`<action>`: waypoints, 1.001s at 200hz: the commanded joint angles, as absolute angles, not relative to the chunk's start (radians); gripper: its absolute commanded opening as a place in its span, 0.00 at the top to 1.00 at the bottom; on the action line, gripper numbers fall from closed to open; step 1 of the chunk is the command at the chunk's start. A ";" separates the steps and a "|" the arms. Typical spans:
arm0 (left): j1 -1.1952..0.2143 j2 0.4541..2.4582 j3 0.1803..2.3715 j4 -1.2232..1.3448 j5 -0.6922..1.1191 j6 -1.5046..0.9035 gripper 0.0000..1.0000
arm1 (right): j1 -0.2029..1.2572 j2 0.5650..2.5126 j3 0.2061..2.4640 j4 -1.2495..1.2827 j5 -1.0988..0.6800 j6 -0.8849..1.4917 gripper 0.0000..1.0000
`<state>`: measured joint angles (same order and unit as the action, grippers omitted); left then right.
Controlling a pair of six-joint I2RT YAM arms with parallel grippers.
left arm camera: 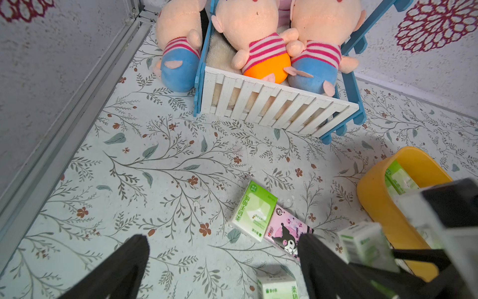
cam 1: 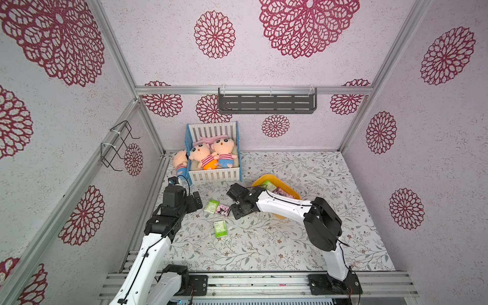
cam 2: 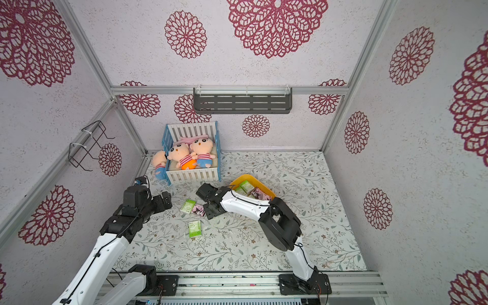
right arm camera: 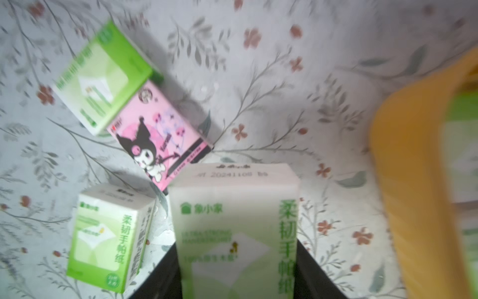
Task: Put the pocket tissues into the storage box
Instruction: Pick up the pocket tissues from the center of the board, then place the pocket tissues in the storage box.
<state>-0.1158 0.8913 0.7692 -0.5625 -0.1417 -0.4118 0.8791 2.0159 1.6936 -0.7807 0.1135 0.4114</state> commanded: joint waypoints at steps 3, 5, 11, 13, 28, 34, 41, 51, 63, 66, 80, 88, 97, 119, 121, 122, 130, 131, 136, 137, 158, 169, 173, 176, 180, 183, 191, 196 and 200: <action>-0.124 0.894 0.779 -0.570 -0.148 -0.397 0.03 | 0.751 1.915 1.755 -0.820 0.163 0.333 0.44; -0.124 0.894 0.779 -0.570 -0.149 -0.398 0.03 | 0.741 1.913 1.756 -0.822 0.163 0.328 0.44; -0.124 0.894 0.779 -0.571 -0.151 -0.398 0.03 | 0.714 1.908 1.760 -0.827 0.163 0.317 0.44; -0.124 0.894 0.779 -0.569 -0.150 -0.399 0.03 | 0.704 1.908 1.761 -0.829 0.162 0.314 0.44; -0.124 0.894 0.778 -0.570 -0.152 -0.398 0.03 | 0.646 1.909 1.772 -0.839 0.149 0.286 0.44; -0.124 0.894 0.778 -0.570 -0.153 -0.398 0.03 | 0.626 1.912 1.775 -0.842 0.143 0.278 0.44; -0.123 0.894 0.778 -0.571 -0.152 -0.398 0.03 | 0.605 1.924 1.780 -0.848 0.136 0.267 0.43; -0.125 0.896 0.778 -0.570 -0.152 -0.398 0.03 | 0.582 1.944 1.790 -0.858 0.130 0.256 0.43; -0.125 0.897 0.778 -0.570 -0.152 -0.399 0.03 | 0.561 1.964 1.792 -0.859 0.127 0.248 0.43; -0.126 0.897 0.778 -0.570 -0.152 -0.398 0.03 | 0.557 1.967 1.790 -0.856 0.126 0.245 0.43; -0.125 0.898 0.779 -0.571 -0.154 -0.398 0.03 | 0.544 1.977 1.781 -0.842 0.126 0.236 0.43; -0.125 0.897 0.778 -0.574 -0.154 -0.398 0.03 | 0.535 1.985 1.778 -0.838 0.124 0.232 0.42; -0.126 0.898 0.779 -0.574 -0.155 -0.398 0.03 | 0.527 1.994 1.781 -0.842 0.124 0.229 0.43; -0.126 0.900 0.779 -0.573 -0.155 -0.397 0.03 | 0.514 2.006 1.777 -0.842 0.121 0.227 0.42; -0.126 0.902 0.779 -0.572 -0.155 -0.397 0.03 | 0.514 2.006 1.775 -0.841 0.121 0.226 0.42; -0.126 0.902 0.779 -0.572 -0.154 -0.397 0.03 | 0.514 2.006 1.775 -0.841 0.121 0.225 0.42; -0.125 0.903 0.779 -0.572 -0.154 -0.397 0.03 | 0.513 2.009 1.770 -0.839 0.125 0.224 0.42; -0.125 0.903 0.779 -0.571 -0.155 -0.396 0.03 | 0.512 2.010 1.770 -0.839 0.126 0.224 0.42; -0.126 0.904 0.779 -0.572 -0.155 -0.397 0.03 | 0.511 2.012 1.764 -0.836 0.128 0.223 0.42; -0.126 0.904 0.779 -0.572 -0.155 -0.396 0.03 | 0.511 2.012 1.762 -0.835 0.129 0.222 0.42; -0.125 0.902 0.779 -0.572 -0.154 -0.396 0.03 | 0.505 2.022 1.723 -0.814 0.120 0.225 0.41; -0.126 0.901 0.779 -0.572 -0.154 -0.397 0.03 | 0.503 2.026 1.705 -0.803 0.115 0.231 0.41; -0.126 0.901 0.779 -0.574 -0.154 -0.397 0.03 | 0.504 2.026 1.698 -0.798 0.115 0.233 0.41; -0.126 0.900 0.779 -0.573 -0.154 -0.397 0.03 | 0.504 2.026 1.694 -0.795 0.113 0.237 0.41; -0.126 0.900 0.779 -0.574 -0.154 -0.396 0.03 | 0.502 2.027 1.690 -0.791 0.112 0.239 0.41; -0.125 0.899 0.779 -0.574 -0.154 -0.397 0.03 | 0.503 2.028 1.688 -0.788 0.112 0.242 0.41; -0.126 0.901 0.779 -0.574 -0.155 -0.397 0.03 | 0.503 2.032 1.686 -0.785 0.108 0.248 0.41; -0.126 0.900 0.779 -0.574 -0.155 -0.396 0.03 | 0.502 2.034 1.686 -0.783 0.107 0.248 0.41; -0.126 0.902 0.779 -0.572 -0.154 -0.395 0.03 | 0.502 2.037 1.687 -0.782 0.107 0.250 0.41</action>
